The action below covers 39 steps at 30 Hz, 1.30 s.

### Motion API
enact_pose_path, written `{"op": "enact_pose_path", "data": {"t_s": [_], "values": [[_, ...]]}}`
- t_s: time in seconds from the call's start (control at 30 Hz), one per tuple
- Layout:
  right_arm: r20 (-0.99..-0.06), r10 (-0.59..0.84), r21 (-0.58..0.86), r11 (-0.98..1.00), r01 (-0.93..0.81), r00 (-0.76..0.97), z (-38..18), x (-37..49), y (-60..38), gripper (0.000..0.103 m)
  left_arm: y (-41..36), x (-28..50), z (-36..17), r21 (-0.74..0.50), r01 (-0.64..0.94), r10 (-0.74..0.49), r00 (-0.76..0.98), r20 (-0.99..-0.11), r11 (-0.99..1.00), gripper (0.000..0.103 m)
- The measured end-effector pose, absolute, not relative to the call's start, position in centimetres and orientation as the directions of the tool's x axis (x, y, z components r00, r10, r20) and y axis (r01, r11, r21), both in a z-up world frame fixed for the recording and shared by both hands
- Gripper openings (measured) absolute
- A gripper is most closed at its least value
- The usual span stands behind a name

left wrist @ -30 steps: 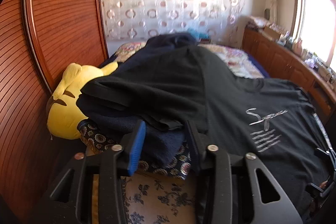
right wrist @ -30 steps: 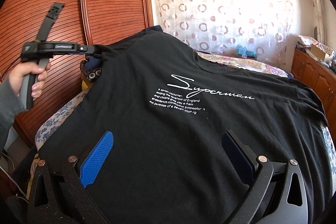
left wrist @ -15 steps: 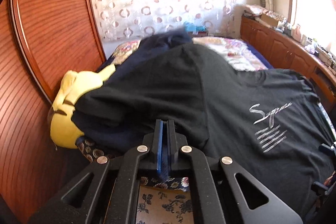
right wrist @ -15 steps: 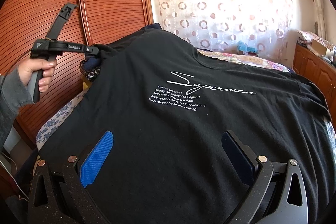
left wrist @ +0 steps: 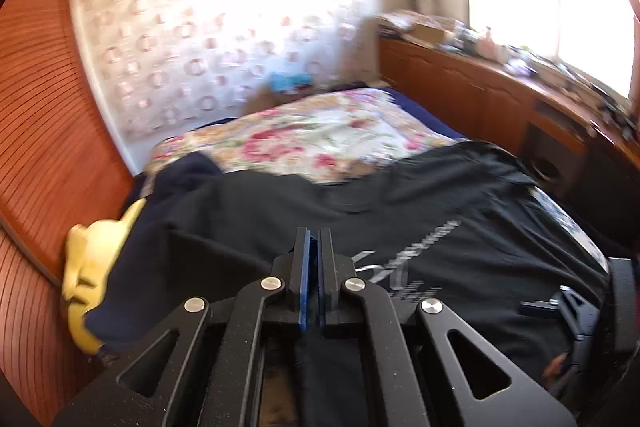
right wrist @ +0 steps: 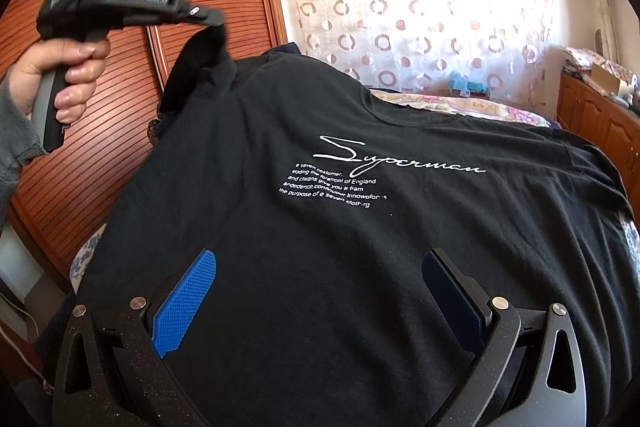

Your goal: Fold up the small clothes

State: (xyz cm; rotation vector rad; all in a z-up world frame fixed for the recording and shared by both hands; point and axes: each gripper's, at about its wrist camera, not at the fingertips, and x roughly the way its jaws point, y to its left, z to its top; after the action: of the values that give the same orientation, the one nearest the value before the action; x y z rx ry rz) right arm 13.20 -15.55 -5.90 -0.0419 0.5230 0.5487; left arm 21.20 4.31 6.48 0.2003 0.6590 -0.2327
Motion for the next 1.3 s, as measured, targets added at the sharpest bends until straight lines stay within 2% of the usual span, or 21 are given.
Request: {"op": "enact_pose_path", "data": {"t_s": [0.1,0.17,0.2,0.23,0.27,0.33,0.5,0.73,0.77,0.87,0.93,1.0,1.03,1.3], "values": [[-0.491,0.495,0.132,0.856,-0.5,0.717,-6.0,13.6,-16.0,0.103,2.3,20.8,6.8,0.12,0.321,-0.179,0.758,-0.628,0.939,0.005],[-0.494,0.502,0.156,0.854,-0.496,0.709,-6.0,13.9,-16.3,0.103,2.3,20.3,7.0,0.13,0.323,-0.178,0.765,-0.618,0.937,0.022],[-0.495,0.505,0.164,0.854,-0.494,0.707,-6.0,14.0,-16.4,0.103,2.6,20.0,7.1,0.134,0.325,-0.179,0.769,-0.614,0.936,0.036],[-0.494,0.507,0.17,0.853,-0.493,0.706,-6.0,14.0,-16.4,0.103,3.2,19.8,7.0,0.141,0.321,-0.174,0.775,-0.607,0.936,0.046],[-0.494,0.509,0.176,0.853,-0.491,0.705,-6.0,14.1,-16.5,0.103,3.4,19.9,7.0,0.152,0.316,-0.164,0.778,-0.607,0.937,0.048],[-0.492,0.512,0.187,0.852,-0.489,0.704,-6.0,14.2,-16.6,0.103,4.5,20.0,6.1,0.168,0.287,-0.123,0.771,-0.625,0.943,0.061],[-0.492,0.512,0.188,0.852,-0.489,0.704,-6.0,14.2,-16.4,0.103,9.1,20.8,2.6,0.19,0.16,0.008,0.746,-0.666,0.969,0.061],[-0.497,0.509,0.181,0.853,-0.49,0.702,-5.9,14.3,-16.6,0.103,13.9,21.9,-1.5,0.187,0.046,0.104,0.69,-0.717,0.981,0.061],[-0.498,0.508,0.179,0.853,-0.49,0.702,-5.9,14.2,-16.6,0.103,14.2,22.0,-1.7,0.19,0.043,0.109,0.689,-0.717,0.981,0.061],[-0.499,0.506,0.175,0.854,-0.49,0.703,-5.8,14.2,-16.4,0.103,13.8,22.0,-2.5,0.202,0.063,0.107,0.679,-0.726,0.977,0.043],[-0.498,0.508,0.179,0.853,-0.489,0.703,-5.8,14.2,-16.5,0.103,12.9,22.0,-2.8,0.253,0.074,0.137,0.679,-0.721,0.965,0.022],[-0.497,0.511,0.186,0.852,-0.489,0.701,-5.8,14.3,-16.6,0.103,12.4,21.9,-2.6,0.274,0.083,0.145,0.685,-0.714,0.958,0.006],[-0.496,0.513,0.191,0.852,-0.488,0.701,-5.8,14.3,-16.7,0.103,12.2,21.9,-2.1,0.255,0.093,0.124,0.686,-0.717,0.962,0.004],[-0.493,0.522,0.214,0.848,-0.484,0.696,-5.8,14.3,-17.3,0.103,7.6,24.6,2.3,0.129,0.21,-0.058,0.703,-0.709,0.969,0.003]]}}
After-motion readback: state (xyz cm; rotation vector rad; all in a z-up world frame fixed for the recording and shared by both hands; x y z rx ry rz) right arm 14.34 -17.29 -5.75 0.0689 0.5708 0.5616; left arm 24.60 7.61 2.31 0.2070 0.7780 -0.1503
